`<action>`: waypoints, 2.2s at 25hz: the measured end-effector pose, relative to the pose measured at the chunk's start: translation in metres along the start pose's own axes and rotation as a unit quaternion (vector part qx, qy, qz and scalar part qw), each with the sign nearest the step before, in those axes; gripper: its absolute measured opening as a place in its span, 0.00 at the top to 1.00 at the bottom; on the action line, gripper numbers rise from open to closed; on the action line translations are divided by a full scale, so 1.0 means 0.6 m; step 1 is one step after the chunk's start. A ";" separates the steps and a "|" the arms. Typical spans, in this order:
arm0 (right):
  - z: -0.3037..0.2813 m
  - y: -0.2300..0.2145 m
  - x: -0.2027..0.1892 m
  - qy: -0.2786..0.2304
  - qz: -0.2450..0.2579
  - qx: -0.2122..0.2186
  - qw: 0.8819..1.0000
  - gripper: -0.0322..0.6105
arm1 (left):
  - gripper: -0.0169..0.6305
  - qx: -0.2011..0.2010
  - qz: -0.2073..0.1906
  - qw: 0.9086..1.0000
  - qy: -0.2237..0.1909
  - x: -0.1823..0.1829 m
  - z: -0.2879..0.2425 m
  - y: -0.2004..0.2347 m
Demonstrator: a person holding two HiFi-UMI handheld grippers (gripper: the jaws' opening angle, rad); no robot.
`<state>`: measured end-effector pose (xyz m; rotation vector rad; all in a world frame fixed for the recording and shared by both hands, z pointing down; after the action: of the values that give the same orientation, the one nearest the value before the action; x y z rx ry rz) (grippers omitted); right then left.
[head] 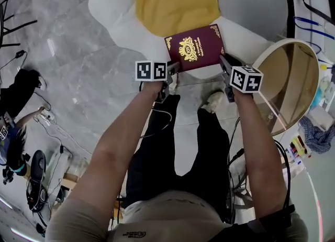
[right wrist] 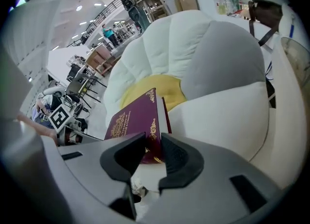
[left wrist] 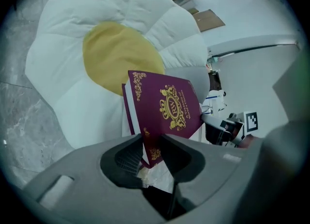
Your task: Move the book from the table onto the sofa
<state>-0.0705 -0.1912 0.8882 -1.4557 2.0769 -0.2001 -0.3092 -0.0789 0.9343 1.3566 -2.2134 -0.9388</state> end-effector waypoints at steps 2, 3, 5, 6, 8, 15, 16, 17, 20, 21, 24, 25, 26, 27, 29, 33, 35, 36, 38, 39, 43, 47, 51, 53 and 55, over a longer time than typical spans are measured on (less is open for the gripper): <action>-0.017 -0.014 -0.003 0.012 -0.013 -0.009 1.000 0.80 | 0.81 -0.011 0.006 1.000 0.008 0.004 -0.023 0.016; -0.022 -0.024 -0.005 0.017 -0.023 -0.017 0.999 0.80 | 0.81 -0.016 0.010 1.000 0.012 0.004 -0.036 0.021; -0.028 -0.039 -0.007 0.024 -0.040 -0.040 0.998 0.79 | 0.81 -0.022 0.017 0.999 0.019 0.001 -0.062 0.030; -0.033 -0.043 -0.007 0.026 -0.042 -0.052 0.997 0.79 | 0.81 -0.022 0.019 0.999 0.022 0.002 -0.073 0.036; -0.044 -0.046 -0.012 0.032 -0.043 -0.072 0.996 0.78 | 0.81 -0.021 0.017 0.999 0.027 0.007 -0.088 0.048; -0.045 -0.056 -0.017 0.033 -0.072 -0.108 0.991 0.69 | 0.81 -0.005 0.005 1.000 0.023 0.011 -0.096 0.055; -0.042 -0.056 -0.018 0.030 -0.078 -0.111 0.990 0.69 | 0.81 0.003 0.001 1.000 0.017 0.012 -0.092 0.054; -0.037 -0.056 -0.018 0.027 -0.084 -0.111 0.990 0.69 | 0.81 0.012 -0.004 1.000 0.011 0.013 -0.087 0.053; -0.020 -0.048 -0.013 0.013 -0.090 -0.104 0.990 0.69 | 0.81 0.043 -0.011 0.999 -0.007 0.019 -0.063 0.052; -0.014 -0.043 -0.010 0.008 -0.087 -0.100 0.991 0.69 | 0.81 0.055 -0.011 0.998 -0.011 0.020 -0.052 0.053; 0.009 -0.023 -0.001 -0.001 -0.066 -0.081 0.995 0.78 | 0.81 0.083 -0.017 0.996 -0.022 0.025 -0.021 0.041; 0.018 -0.018 0.001 -0.002 -0.058 -0.074 0.996 0.81 | 0.81 0.086 -0.023 0.996 -0.023 0.026 -0.011 0.030; 0.028 -0.012 0.002 -0.003 -0.052 -0.068 0.996 0.84 | 0.81 0.087 -0.030 0.995 -0.024 0.028 0.000 0.018; 0.040 -0.007 0.004 -0.003 -0.046 -0.064 0.997 0.88 | 0.81 0.087 -0.038 0.995 -0.024 0.027 0.012 0.003; 0.074 0.004 0.006 -0.005 -0.038 -0.057 0.998 0.92 | 0.81 0.080 -0.053 0.995 -0.022 0.018 0.037 -0.033; 0.155 0.033 0.007 -0.011 -0.013 -0.023 1.000 0.93 | 0.81 0.048 -0.097 0.994 -0.018 -0.007 0.087 -0.126; 0.201 0.044 0.003 -0.013 -0.001 -0.006 1.000 0.93 | 0.85 0.038 -0.119 0.992 -0.018 -0.028 0.111 -0.172; 0.227 0.048 -0.002 -0.014 0.000 0.003 1.000 0.93 | 0.87 0.033 -0.130 0.991 -0.017 -0.041 0.124 -0.196; 0.280 0.056 -0.006 -0.023 -0.003 0.021 1.000 0.93 | 0.91 0.018 -0.148 0.989 -0.022 -0.061 0.150 -0.247; 0.305 0.059 -0.005 -0.029 -0.001 0.027 0.999 0.93 | 0.93 0.007 -0.157 0.987 -0.028 -0.066 0.162 -0.275; 0.414 0.068 -0.019 -0.045 0.023 0.044 0.998 0.93 | 0.96 -0.019 -0.204 0.978 -0.036 -0.111 0.211 -0.385; 0.535 0.088 -0.033 -0.062 0.044 0.069 0.995 0.93 | 0.96 -0.056 -0.274 0.960 -0.021 -0.175 0.263 -0.516; 0.661 0.121 -0.035 -0.089 0.085 0.102 0.987 0.93 | 0.96 -0.084 -0.366 0.927 -0.018 -0.233 0.325 -0.651; 0.721 0.137 -0.035 -0.106 0.109 0.114 0.982 0.93 | 0.96 -0.094 -0.391 0.915 -0.028 -0.259 0.354 -0.711; 0.779 0.152 -0.043 -0.118 0.128 0.125 0.977 0.93 | 0.96 -0.108 -0.399 0.910 -0.040 -0.291 0.384 -0.763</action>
<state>0.1145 -0.0368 0.4766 -1.0015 1.9415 -0.1685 -0.0813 0.0121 0.4516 2.1775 -1.4986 -1.4645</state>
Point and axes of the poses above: the fingertips, and each gripper's own axes: z backward along the fingers, y to its left, x out of its top, the point moved 7 cm from there along z, backward along the fingers, and after that the axes turned 6 degrees about -y, right-handed, at the moved point
